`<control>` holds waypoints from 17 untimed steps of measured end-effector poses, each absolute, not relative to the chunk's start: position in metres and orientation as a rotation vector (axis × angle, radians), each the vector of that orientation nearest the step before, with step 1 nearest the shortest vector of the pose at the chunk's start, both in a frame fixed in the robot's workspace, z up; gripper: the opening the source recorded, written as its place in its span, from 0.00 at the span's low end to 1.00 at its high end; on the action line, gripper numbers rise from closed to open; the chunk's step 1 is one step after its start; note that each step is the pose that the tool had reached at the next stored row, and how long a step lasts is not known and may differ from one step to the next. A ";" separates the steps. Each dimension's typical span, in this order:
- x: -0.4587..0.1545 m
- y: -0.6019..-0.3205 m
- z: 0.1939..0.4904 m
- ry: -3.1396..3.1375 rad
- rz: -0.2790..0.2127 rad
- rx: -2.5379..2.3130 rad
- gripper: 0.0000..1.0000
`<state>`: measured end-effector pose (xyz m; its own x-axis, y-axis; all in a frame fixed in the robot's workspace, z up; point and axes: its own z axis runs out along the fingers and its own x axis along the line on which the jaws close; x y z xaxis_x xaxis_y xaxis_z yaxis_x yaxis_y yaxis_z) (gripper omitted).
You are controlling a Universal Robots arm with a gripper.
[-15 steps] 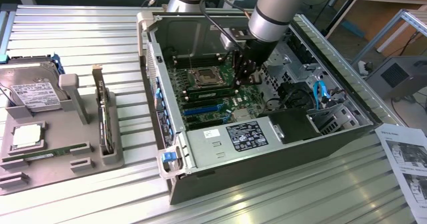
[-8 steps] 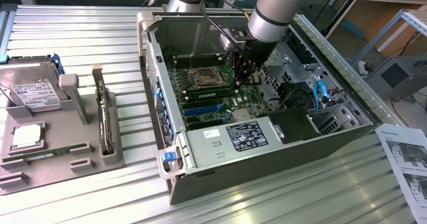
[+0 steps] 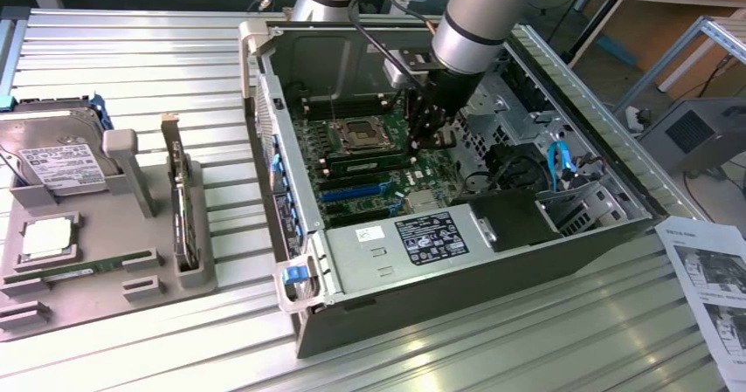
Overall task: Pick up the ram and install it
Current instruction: 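Press down the ram until it locks into place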
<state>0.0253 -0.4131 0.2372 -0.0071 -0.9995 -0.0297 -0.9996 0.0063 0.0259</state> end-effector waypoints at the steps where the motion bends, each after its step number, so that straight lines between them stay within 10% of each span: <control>1: 0.025 -0.413 0.237 2.226 0.062 -2.212 0.11; 17: 0.024 -0.413 0.230 2.227 0.061 -2.212 0.11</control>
